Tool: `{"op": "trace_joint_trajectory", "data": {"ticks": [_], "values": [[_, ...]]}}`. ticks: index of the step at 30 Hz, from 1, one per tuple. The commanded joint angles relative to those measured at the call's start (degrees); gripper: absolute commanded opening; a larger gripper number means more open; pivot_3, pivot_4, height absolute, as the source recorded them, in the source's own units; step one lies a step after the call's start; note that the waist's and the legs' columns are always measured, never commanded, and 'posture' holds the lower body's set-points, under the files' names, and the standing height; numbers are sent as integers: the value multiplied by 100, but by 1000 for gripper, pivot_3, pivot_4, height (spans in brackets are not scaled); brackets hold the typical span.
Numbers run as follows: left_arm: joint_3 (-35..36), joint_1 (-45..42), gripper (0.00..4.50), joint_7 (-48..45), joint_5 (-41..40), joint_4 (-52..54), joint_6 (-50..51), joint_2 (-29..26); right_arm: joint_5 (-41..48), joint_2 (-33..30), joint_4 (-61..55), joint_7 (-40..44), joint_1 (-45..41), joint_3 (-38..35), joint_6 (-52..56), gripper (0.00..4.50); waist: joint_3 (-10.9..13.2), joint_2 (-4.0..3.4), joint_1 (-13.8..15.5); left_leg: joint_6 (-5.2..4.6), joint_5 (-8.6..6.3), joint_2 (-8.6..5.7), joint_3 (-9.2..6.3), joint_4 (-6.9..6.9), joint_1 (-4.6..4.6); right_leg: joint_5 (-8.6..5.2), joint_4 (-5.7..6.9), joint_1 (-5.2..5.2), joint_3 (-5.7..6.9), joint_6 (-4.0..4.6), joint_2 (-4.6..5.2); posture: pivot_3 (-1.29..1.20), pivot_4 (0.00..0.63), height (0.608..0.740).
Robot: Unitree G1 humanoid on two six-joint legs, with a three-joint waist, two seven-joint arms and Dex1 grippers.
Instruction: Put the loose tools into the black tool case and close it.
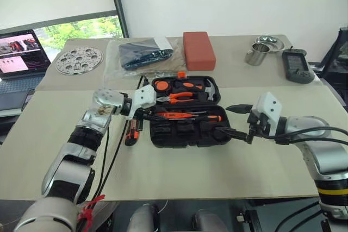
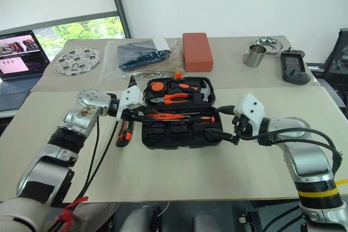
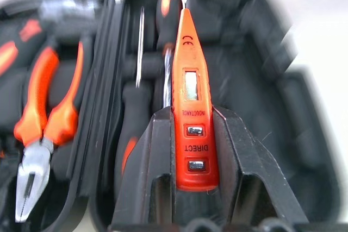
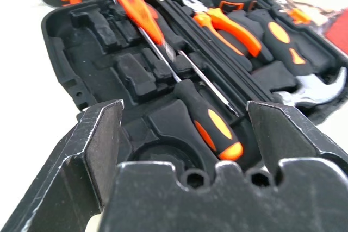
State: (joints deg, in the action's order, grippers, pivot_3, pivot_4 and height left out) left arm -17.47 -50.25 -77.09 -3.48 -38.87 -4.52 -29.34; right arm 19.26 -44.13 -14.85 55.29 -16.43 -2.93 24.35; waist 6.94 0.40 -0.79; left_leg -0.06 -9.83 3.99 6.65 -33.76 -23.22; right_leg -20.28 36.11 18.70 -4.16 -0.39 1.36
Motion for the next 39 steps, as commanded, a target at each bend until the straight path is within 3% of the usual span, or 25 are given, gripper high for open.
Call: {"op": "trace_joint_trajectory", "data": {"ticks": [1,24,26,28,35,39], "values": [[-37,-237,497,-147,180,-420,-272,99,117,-48,-363,-146,85,-212,94,4199,0,0,7,0,0,0,-1,0,0,0,2,0,1,0,0,0,150,740],[-21,182,497,-236,421,35,197,82,465,-214,-405,106,-142,-127,358,4199,-3,-5,11,-2,-1,-1,-3,-9,4,0,12,-9,8,-1,4,0,150,740],[-9,166,1503,-197,425,53,200,99,452,-209,-398,101,-140,-112,344,4199,-3,-5,13,-2,-1,-1,-3,-9,4,0,12,-9,8,-1,4,0,150,740],[2,162,1944,-141,438,75,225,108,447,-208,-398,102,-130,-107,335,4199,-3,-5,14,-2,-1,-1,-3,-9,4,0,12,-9,8,-1,4,0,150,740],[165,-27,4480,-53,358,69,287,75,444,-199,-384,104,-131,-92,331,4199,-4,-7,17,-2,-1,-1,-4,-11,7,0,13,-14,9,-1,4,0,150,740],[399,-253,4480,-46,118,159,415,115,437,-191,-357,117,-163,-62,323,4199,-4,-6,15,-2,-1,-2,-6,-13,5,0,22,-14,12,-1,4,0,150,740]]}}
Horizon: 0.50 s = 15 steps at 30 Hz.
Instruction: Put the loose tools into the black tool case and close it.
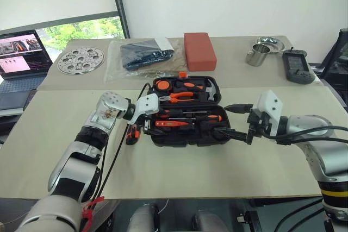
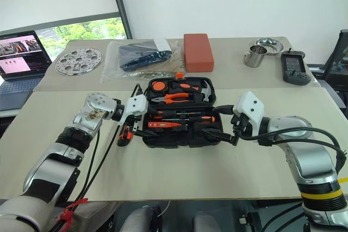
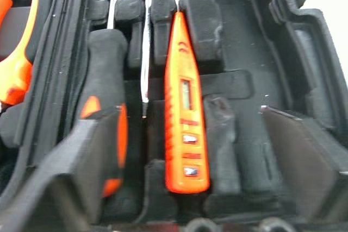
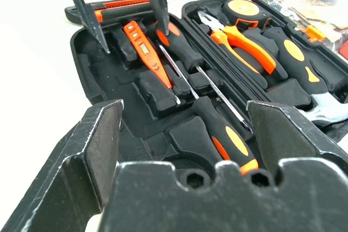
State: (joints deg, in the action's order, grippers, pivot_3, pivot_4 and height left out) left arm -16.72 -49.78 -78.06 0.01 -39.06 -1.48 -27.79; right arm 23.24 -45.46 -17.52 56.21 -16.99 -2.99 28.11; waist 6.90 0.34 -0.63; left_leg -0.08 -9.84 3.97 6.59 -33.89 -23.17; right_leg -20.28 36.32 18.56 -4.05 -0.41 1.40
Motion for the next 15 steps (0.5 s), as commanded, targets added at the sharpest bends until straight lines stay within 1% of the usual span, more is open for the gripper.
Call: {"op": "trace_joint_trajectory", "data": {"ticks": [1,4,6,7,9,11,15], "values": [[413,-338,4480,13,-368,291,229,-9,36,-56,-79,29,-121,-46,-57,4199,0,0,-1,0,0,0,-1,-1,1,0,2,0,0,0,0,0,150,740],[547,-347,4480,-125,-632,592,583,60,28,-47,-54,42,-155,-16,-68,4199,0,-1,-1,0,0,-1,-2,-1,0,0,3,0,1,0,0,0,150,740],[523,-300,3951,-49,-583,641,598,81,22,-37,-46,42,-174,7,-73,4199,-1,-2,-1,1,0,-1,-2,-1,0,0,3,0,1,0,0,0,150,740],[490,-265,3764,-3,-525,640,567,83,19,-30,-45,40,-183,19,-73,4199,-2,-3,-2,1,1,-1,-2,-2,1,0,3,-1,1,0,0,0,150,740],[403,-221,3090,204,-305,525,284,97,21,-15,-46,36,-205,38,-69,4199,-2,-3,-7,3,2,0,-2,-3,2,0,3,-1,0,0,-2,0,150,740],[341,-225,2278,299,-183,427,102,108,24,-12,-49,35,-213,48,-67,4199,-2,-3,-7,4,3,1,-1,-4,3,0,4,-1,-2,0,-3,0,150,740],[211,-257,924,246,-26,133,-138,130,28,-23,-70,23,-192,49,-65,4199,-2,-3,6,3,2,-1,-1,-5,2,0,3,-2,-2,0,-1,0,150,740]]}}
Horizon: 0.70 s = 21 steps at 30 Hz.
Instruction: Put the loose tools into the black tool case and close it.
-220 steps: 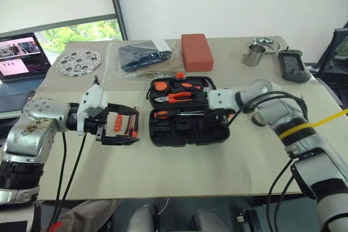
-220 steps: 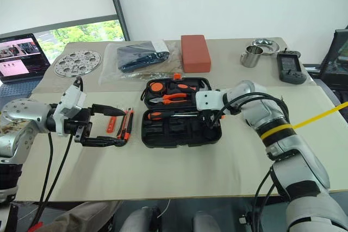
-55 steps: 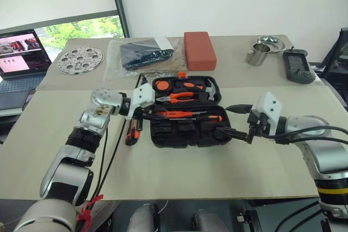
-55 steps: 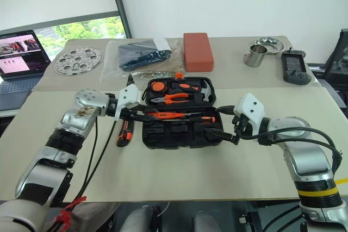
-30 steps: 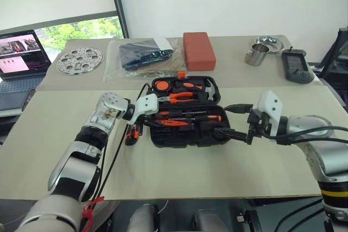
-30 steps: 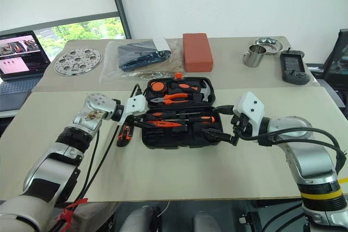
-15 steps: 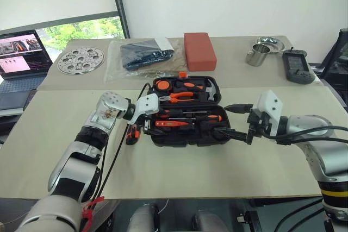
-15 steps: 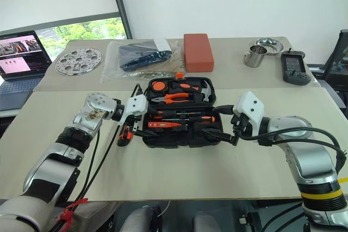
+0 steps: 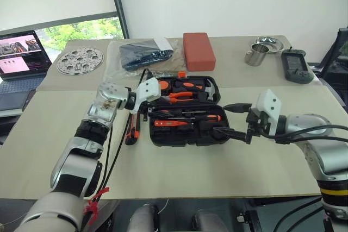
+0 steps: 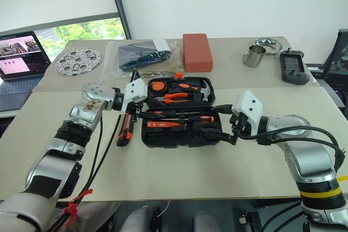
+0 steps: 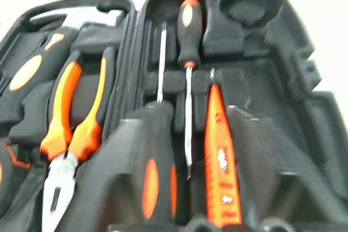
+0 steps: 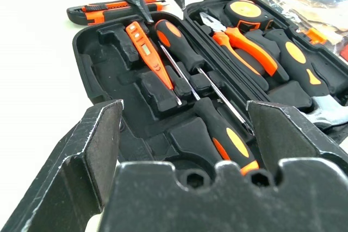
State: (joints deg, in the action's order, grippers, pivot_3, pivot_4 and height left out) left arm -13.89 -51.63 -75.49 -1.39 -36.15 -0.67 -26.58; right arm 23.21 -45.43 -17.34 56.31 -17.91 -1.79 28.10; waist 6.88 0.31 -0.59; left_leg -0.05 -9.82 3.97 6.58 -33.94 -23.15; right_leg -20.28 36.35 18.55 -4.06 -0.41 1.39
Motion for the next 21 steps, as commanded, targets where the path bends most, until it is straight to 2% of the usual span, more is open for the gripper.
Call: {"op": "trace_joint_trajectory", "data": {"ticks": [1,2,3,9,21], "values": [[-88,-75,627,-67,108,-213,-210,21,30,-30,-93,7,-94,-68,-64,4199,0,0,4,-1,0,0,1,0,0,0,0,0,0,0,0,0,150,740],[-98,-71,222,-156,78,-259,-173,41,30,-33,-93,1,-92,-69,-62,4199,0,0,5,0,0,0,0,0,-1,0,0,1,0,0,0,0,150,740],[-100,-62,39,-223,55,-317,-153,67,34,-35,-94,-2,-91,-72,-56,4199,0,0,5,-1,0,0,0,0,-1,0,0,0,1,0,0,0,150,740],[-211,-80,39,-279,240,-809,-428,158,44,-54,-91,17,-100,-77,-51,4199,0,0,0,-1,0,0,0,0,-1,0,1,1,1,0,0,0,150,740],[-252,-103,39,-235,357,-1108,-576,217,61,-63,-104,28,-84,-104,-57,4199,0,0,-10,-1,-1,-1,-1,-2,13,0,33,1,-1,0,-1,0,150,740]]}}
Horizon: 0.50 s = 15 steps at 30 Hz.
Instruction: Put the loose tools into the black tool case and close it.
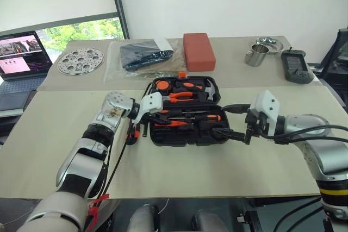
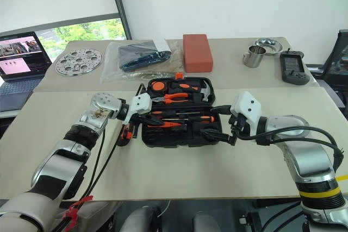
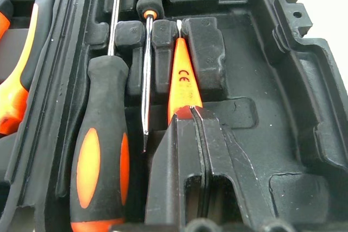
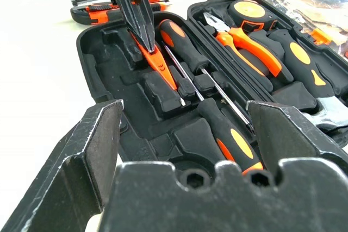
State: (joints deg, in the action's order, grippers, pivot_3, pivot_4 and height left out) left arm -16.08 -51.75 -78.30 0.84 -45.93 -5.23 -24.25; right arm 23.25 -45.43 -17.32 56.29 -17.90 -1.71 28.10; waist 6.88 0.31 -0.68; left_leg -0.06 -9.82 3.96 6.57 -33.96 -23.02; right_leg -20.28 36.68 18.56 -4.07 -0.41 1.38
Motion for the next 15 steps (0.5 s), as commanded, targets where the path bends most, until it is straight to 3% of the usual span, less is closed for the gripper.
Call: {"op": "trace_joint_trajectory", "data": {"ticks": [1,15], "values": [[-45,-86,39,58,156,-151,-148,-14,58,-66,-105,31,-84,-114,-57,4199,0,0,-1,0,0,0,0,0,1,0,1,0,0,0,0,0,150,740],[-131,-260,39,508,558,-1182,-407,119,64,-69,-145,15,-76,-110,-32,4199,-1,0,0,-1,0,-2,-1,0,16,0,6,-11,0,-1,1,0,150,740]]}}
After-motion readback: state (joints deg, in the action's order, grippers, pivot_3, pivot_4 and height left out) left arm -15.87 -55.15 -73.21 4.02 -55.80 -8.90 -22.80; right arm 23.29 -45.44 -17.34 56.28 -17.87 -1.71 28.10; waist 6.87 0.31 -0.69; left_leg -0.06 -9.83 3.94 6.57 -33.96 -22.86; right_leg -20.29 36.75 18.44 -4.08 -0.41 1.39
